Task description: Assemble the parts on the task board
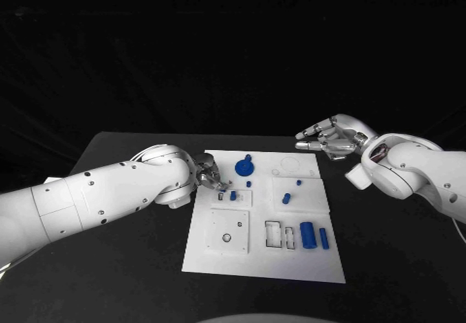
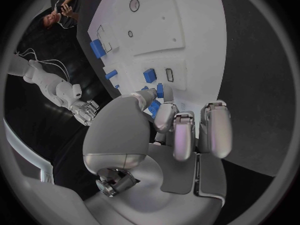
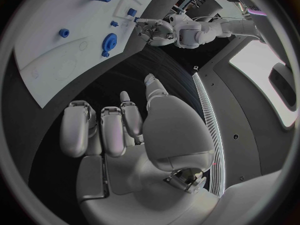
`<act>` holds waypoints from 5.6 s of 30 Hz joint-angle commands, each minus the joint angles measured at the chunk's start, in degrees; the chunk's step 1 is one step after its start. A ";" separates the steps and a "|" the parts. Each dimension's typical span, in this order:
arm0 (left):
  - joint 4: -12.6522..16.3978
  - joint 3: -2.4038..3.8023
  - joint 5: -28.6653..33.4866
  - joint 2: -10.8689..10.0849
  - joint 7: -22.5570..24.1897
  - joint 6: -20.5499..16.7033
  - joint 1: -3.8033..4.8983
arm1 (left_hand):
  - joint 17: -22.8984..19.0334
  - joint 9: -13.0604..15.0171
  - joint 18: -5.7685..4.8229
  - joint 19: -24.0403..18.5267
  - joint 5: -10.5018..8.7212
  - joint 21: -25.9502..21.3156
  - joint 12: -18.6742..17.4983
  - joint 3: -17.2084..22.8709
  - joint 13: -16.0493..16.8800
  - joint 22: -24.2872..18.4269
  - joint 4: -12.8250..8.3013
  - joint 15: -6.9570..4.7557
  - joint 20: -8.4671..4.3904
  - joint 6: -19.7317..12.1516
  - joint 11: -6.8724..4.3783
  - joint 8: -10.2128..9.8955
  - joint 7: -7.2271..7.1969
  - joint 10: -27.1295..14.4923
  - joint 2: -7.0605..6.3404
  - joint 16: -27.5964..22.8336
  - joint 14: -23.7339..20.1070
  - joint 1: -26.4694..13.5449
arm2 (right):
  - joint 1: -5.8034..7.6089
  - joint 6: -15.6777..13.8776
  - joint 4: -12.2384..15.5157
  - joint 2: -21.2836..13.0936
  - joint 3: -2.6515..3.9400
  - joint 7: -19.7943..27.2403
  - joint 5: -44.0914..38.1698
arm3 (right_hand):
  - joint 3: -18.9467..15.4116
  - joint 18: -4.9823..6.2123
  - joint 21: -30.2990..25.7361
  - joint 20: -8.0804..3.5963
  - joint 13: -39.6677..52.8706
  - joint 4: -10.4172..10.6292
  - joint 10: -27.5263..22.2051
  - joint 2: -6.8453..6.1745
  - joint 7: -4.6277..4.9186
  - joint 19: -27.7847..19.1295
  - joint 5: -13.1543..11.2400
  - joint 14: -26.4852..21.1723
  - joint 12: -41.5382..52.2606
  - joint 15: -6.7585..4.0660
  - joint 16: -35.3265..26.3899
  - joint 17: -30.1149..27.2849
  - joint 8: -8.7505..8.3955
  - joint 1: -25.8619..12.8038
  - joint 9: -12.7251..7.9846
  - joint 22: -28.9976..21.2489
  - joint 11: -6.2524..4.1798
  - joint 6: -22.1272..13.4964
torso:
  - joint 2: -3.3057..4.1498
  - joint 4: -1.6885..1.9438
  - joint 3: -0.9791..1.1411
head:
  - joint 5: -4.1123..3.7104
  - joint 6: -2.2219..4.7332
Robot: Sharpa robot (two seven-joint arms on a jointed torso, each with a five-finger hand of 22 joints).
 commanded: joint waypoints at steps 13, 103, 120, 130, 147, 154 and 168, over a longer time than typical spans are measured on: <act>0.70 0.03 -2.79 -0.32 -2.38 5.38 -0.34 | 15.09 0.08 0.23 2.61 0.04 0.29 0.10 7.03 0.10 4.43 -6.67 -0.20 -0.42 0.27 -0.08 0.25 -0.76 0.42 -0.04 0.18 6.12 -0.17 | -0.14 0.93 0.12 0.01 -0.02 0.23 -0.01 | -0.29 0.81 -0.34 -0.09 2.40 0.07 -0.24 0.46 0.01 -0.38 0.18 2.55 -0.01 0.07 -0.23 0.08 0.36 0.04 0.08 -0.01 -0.16 -0.35 | 0.05 -0.03 0.10 | 0.13 -0.48; -4.45 -0.01 0.25 3.45 -8.99 9.77 -0.66 | 15.09 -0.07 -0.29 3.39 -0.22 1.87 1.38 -3.86 1.65 6.93 2.20 -1.13 -1.14 5.15 -1.25 0.15 -2.38 1.75 -4.13 0.18 6.12 -13.84 | -0.16 0.43 1.02 -0.20 -0.03 0.57 0.11 | -0.56 0.84 -0.49 -0.11 2.27 0.09 -0.33 0.62 0.01 -0.41 0.17 2.54 -0.14 0.05 -0.37 -0.03 0.38 0.08 0.09 -0.20 -0.16 -0.34 | 0.00 -0.02 0.12 | -0.44 -1.46; -4.11 0.01 0.25 3.53 -9.17 9.55 -0.67 | 15.09 -0.09 -0.35 3.49 -0.16 2.06 1.63 -5.78 1.99 7.23 3.18 -1.21 -1.21 5.53 -1.35 0.13 -2.50 2.00 -4.22 0.18 6.12 -13.53 | -0.16 0.47 0.98 -0.20 -0.03 0.55 0.13 | -0.60 0.84 -0.49 -0.11 2.28 0.13 -0.32 0.65 0.01 -0.41 0.12 2.53 -0.12 0.06 -0.39 -0.05 0.38 0.03 0.09 -0.20 -0.16 -0.34 | 0.02 0.01 0.13 | -0.56 -1.49; -4.12 0.02 0.25 3.61 -9.54 8.79 -0.67 | 15.09 -0.13 -0.40 3.57 -0.11 2.22 1.67 -8.11 2.11 7.49 4.83 -1.26 -1.27 5.79 -1.40 0.02 -2.55 2.11 -4.35 0.18 6.12 -13.33 | -0.16 0.47 0.96 -0.17 -0.03 0.57 0.16 | -0.60 0.84 -0.49 -0.11 2.28 0.13 -0.32 0.65 0.01 -0.41 0.12 2.53 -0.12 0.06 -0.39 -0.05 0.38 0.03 0.09 -0.20 -0.16 -0.34 | 0.05 0.00 0.12 | -0.59 -1.52; -3.47 0.12 0.95 2.72 -9.15 5.75 -0.66 | 15.09 -0.02 -0.24 3.36 -0.24 1.63 0.97 -20.17 1.51 6.93 5.79 -1.31 -1.34 5.69 -1.37 -0.10 -2.51 1.70 -3.23 0.18 6.12 -15.80 | -0.16 0.53 0.85 -0.14 -0.03 0.58 0.20 | -0.68 0.85 -0.52 -0.11 2.24 0.19 -0.35 0.68 0.02 -0.42 0.11 2.54 -0.17 0.06 -0.41 -0.05 0.38 -0.04 0.09 -0.24 -0.16 -0.35 | -0.01 0.01 0.08 | -0.63 -1.32; -2.18 0.38 6.59 1.01 -4.23 -1.40 -0.47 | 15.09 -0.87 1.28 1.01 -0.02 -4.10 -6.16 -26.93 -6.34 0.46 5.76 -0.56 -0.89 1.35 -0.12 -1.77 -1.11 -3.65 -1.11 0.18 6.12 -14.46 | -0.17 0.56 0.73 -0.09 -0.04 0.58 0.22 | -0.68 0.85 -0.52 -0.11 2.24 0.19 -0.35 0.68 0.02 -0.42 0.11 2.54 -0.17 0.06 -0.41 -0.05 0.38 -0.04 0.09 -0.24 -0.16 -0.35 | -0.04 0.07 0.12 | -0.69 -1.30; -0.91 0.51 19.93 -0.94 18.65 -13.40 -0.28 | -20.83 -6.93 7.93 -15.46 0.06 -45.44 -27.81 -24.41 -28.61 -38.66 4.99 4.33 3.60 -9.13 5.32 -4.72 4.72 -25.46 0.44 -31.27 -10.54 -4.55 | -0.32 0.60 0.45 -0.05 -0.11 0.63 0.27 | -0.68 0.85 -0.52 -0.11 2.24 0.19 -0.35 0.68 0.02 -0.42 0.11 2.54 -0.17 0.06 -0.41 -0.05 0.38 -0.04 0.09 -0.24 -0.16 -0.35 | 0.05 0.03 0.07 | -0.99 -1.10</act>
